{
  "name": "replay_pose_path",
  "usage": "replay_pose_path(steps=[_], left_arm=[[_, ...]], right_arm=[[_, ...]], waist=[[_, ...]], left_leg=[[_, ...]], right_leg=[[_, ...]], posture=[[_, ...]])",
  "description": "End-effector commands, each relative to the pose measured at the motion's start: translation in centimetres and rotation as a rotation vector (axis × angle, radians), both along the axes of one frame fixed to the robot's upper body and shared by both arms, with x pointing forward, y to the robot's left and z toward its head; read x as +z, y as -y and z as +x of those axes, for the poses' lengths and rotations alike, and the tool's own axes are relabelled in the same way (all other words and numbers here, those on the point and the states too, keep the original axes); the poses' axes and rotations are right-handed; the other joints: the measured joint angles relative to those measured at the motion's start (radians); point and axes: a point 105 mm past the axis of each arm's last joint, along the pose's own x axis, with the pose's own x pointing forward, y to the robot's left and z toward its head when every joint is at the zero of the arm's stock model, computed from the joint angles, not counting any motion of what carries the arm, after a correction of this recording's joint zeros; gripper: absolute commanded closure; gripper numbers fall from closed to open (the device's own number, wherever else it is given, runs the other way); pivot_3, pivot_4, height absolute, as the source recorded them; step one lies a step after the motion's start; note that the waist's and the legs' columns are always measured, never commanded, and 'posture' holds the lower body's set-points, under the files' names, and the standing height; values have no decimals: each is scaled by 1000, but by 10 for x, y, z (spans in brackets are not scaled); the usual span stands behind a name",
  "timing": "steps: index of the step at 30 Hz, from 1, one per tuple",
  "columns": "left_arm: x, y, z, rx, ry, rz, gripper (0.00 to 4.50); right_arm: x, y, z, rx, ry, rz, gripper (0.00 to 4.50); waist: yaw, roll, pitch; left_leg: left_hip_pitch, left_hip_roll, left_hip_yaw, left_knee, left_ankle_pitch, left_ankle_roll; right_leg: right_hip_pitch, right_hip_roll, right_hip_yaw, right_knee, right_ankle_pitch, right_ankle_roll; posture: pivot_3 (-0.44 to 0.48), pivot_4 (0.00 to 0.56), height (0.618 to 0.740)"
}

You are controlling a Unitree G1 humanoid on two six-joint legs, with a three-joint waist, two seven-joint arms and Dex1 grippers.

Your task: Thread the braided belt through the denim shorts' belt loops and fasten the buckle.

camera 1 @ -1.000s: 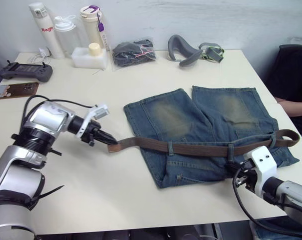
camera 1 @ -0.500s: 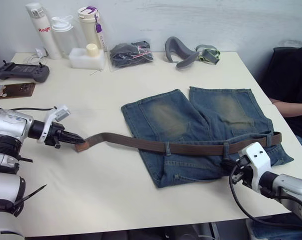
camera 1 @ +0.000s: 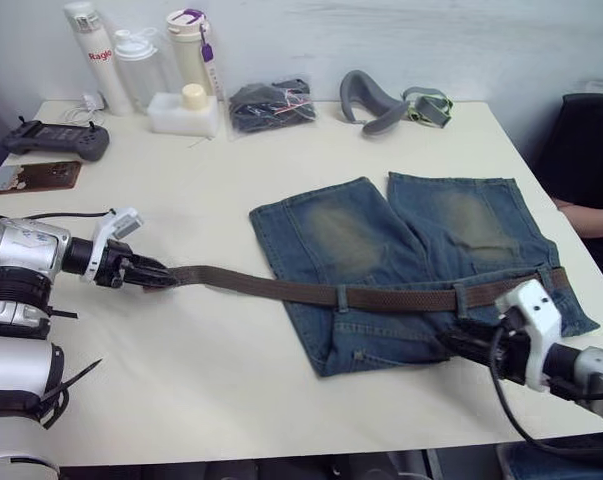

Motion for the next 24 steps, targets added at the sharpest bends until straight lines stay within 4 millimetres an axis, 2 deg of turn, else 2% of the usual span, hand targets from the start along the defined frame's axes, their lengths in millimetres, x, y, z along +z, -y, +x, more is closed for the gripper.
replay_pose_path(steps=[1,2,7,11,12,13,14,15,16,18,21,24], left_arm=[[39,42,-12,-238,80,-165,0],[43,55,-16,-295,86,-191,0],[54,122,-52,-642,110,-255,0],[39,168,-65,-809,158,-209,0],[34,180,-67,-840,176,-206,0],[28,193,-69,-864,190,-213,0],[23,204,-72,-882,201,-222,0],[18,214,-75,-894,213,-230,0],[11,221,-78,-912,223,-225,0],[-2,235,-90,-987,236,-239,0],[-13,249,-101,-1074,255,-259,0],[-15,261,-95,-1067,279,-280,0]], right_arm=[[31,-9,-14,87,42,37,303],[35,-10,-17,94,41,37,57],[52,4,-21,16,94,-70,57],[52,14,-23,-43,142,-192,57],[50,14,-25,-45,153,-214,57],[49,14,-27,-53,159,-221,57],[48,14,-29,-65,160,-216,57],[48,15,-31,-82,160,-207,57],[47,17,-33,-103,154,-193,57],[46,22,-38,-162,132,-157,57],[43,24,-47,-195,108,-162,57],[41,31,-52,-259,103,-170,57]], waist=[[2,0,0],[3,0,0],[2,0,0],[2,1,0],[0,7,2],[-7,14,4],[-10,18,6],[-9,23,8],[-8,29,8],[5,32,6],[36,35,5],[49,35,5]], left_leg=[[0,1,-1,0,0,0],[0,2,-1,0,0,0],[0,1,-1,0,0,-1],[0,-2,0,2,1,-2],[0,-3,-2,1,1,-2],[-3,-8,-16,-1,3,1],[0,-17,-36,-5,7,3],[0,-20,-51,-5,8,4],[-3,-27,-66,-5,11,5],[-6,-40,-93,-13,22,7],[-11,-38,-88,-16,25,6],[-17,-38,-83,-15,26,4]], right_leg=[[1,0,0,0,0,0],[1,0,0,-1,0,0],[2,-1,1,-1,0,1],[2,2,2,-2,1,2],[4,2,2,-2,1,2],[16,-2,-12,-9,1,2],[31,-9,-35,-18,0,3],[38,-13,-48,-22,0,2],[45,-18,-62,-25,-1,3],[52,-33,-89,-29,-4,3],[45,-33,-72,-26,-6,5],[35,-32,-71,-22,-5,6]], posture=[[0,150,740],[0,150,740],[0,150,740],[0,150,740],[0,150,740],[0,150,740],[0,150,740],[0,150,740],[0,150,740],[0,150,740],[0,150,740],[0,150,740]])
